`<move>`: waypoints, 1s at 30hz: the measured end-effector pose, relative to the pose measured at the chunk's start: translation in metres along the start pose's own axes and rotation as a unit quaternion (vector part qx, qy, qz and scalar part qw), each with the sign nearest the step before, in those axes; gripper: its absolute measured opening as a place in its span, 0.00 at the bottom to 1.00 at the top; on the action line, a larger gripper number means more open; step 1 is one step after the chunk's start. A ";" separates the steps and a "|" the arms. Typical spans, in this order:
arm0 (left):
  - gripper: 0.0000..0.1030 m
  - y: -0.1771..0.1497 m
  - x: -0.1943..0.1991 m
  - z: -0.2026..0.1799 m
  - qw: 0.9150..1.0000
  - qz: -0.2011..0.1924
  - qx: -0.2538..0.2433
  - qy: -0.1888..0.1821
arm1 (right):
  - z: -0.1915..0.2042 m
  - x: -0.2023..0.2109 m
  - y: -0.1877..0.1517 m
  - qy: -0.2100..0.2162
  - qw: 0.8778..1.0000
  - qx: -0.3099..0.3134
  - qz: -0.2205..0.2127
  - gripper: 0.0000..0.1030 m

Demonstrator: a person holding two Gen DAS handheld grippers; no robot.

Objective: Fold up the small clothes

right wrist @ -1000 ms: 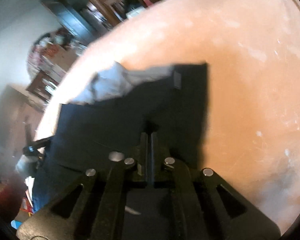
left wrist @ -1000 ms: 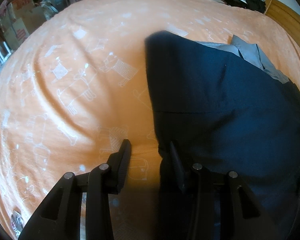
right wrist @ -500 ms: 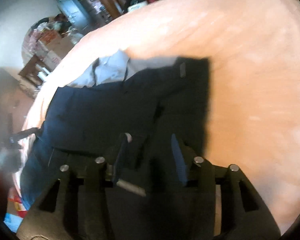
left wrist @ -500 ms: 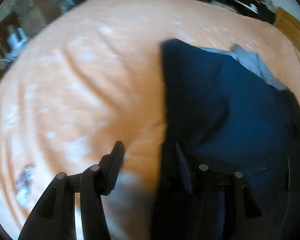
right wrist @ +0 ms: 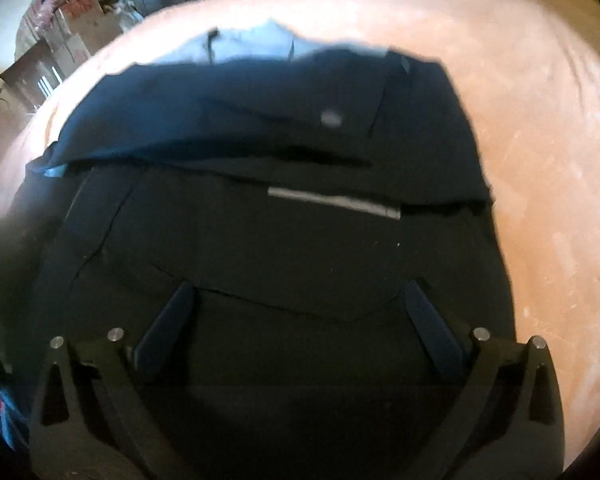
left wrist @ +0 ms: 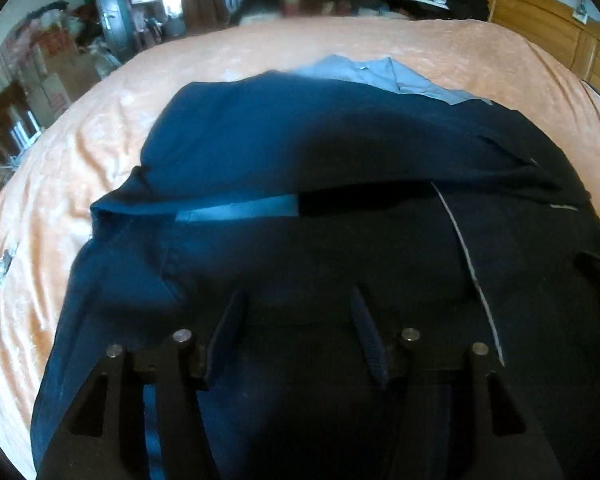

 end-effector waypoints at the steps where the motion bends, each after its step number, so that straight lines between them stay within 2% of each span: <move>1: 0.64 -0.001 -0.001 0.001 1.000 0.001 0.000 -0.005 | -0.001 -0.001 0.001 0.004 1.000 -0.001 0.007 1.00; 5: 0.79 -0.002 -0.005 -0.005 1.000 0.004 0.004 -0.007 | -0.003 -0.001 -0.003 0.000 0.999 -0.021 0.029 1.00; 6: 0.93 -0.002 -0.006 -0.007 1.000 0.011 0.012 -0.018 | -0.002 0.000 -0.008 -0.006 0.999 -0.028 0.029 1.00; 7: 1.00 -0.004 -0.010 -0.014 0.999 0.024 0.014 -0.039 | 0.000 0.001 -0.011 -0.010 0.999 -0.032 0.027 1.00; 10: 1.00 -0.006 -0.022 -0.017 1.000 0.009 0.002 -0.014 | 0.008 -0.002 -0.010 -0.022 0.999 -0.036 0.002 1.00; 13: 1.00 -0.006 -0.026 -0.016 1.000 -0.006 0.006 -0.025 | 0.006 0.002 -0.013 -0.027 0.997 -0.044 -0.051 1.00; 14: 1.00 -0.006 -0.028 -0.015 0.999 -0.011 0.010 -0.029 | 0.007 0.003 -0.012 -0.031 0.997 -0.042 -0.057 1.00; 16: 1.00 -0.004 -0.029 -0.016 1.000 -0.017 0.006 -0.024 | 0.008 0.002 -0.010 -0.041 0.996 -0.038 -0.063 1.00; 30: 1.00 -0.009 -0.017 -0.018 1.000 -0.021 0.007 -0.021 | 0.007 -0.001 -0.009 -0.038 0.997 -0.037 -0.064 1.00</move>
Point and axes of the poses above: each gripper's, at about its wrist camera, not at the fingertips, and x roughly against the way its jaws point, z to its left, y to its top, the point moved 8 cm from there along -x, roughly the way its jaws point, and after that the axes turned 7 degrees about -y, right-handed, at the moved point
